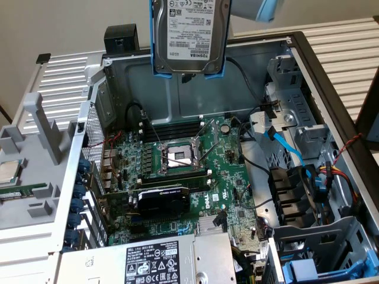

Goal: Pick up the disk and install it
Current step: 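Pick up the disk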

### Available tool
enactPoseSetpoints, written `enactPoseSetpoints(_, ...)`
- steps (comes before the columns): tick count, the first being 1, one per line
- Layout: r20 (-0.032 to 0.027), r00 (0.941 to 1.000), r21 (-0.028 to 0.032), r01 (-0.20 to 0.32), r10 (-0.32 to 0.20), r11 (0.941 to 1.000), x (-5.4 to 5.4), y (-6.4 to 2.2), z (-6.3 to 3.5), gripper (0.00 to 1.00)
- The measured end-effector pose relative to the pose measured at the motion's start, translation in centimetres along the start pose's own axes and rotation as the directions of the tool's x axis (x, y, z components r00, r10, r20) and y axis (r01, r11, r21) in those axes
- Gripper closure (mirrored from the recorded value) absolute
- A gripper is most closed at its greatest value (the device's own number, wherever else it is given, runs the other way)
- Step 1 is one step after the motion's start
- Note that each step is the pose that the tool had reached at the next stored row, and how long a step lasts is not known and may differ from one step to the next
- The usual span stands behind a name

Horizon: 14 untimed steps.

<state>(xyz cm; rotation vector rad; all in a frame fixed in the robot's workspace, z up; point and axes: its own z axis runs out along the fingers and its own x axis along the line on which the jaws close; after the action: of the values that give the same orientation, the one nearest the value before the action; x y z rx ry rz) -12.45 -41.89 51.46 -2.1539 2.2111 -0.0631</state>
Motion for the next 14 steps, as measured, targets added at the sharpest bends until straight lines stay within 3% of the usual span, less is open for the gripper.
enactPoseSetpoints(5, -0.0002, 1.0, 0.0003, 0.0, 0.0, 1.0, 0.7, -0.99, -0.16, 0.63)
enactPoseSetpoints(14, -0.0001, 1.0, 0.0013, 0.0, 0.0, 1.0, 2.3, -2.06, -0.34, 0.63)
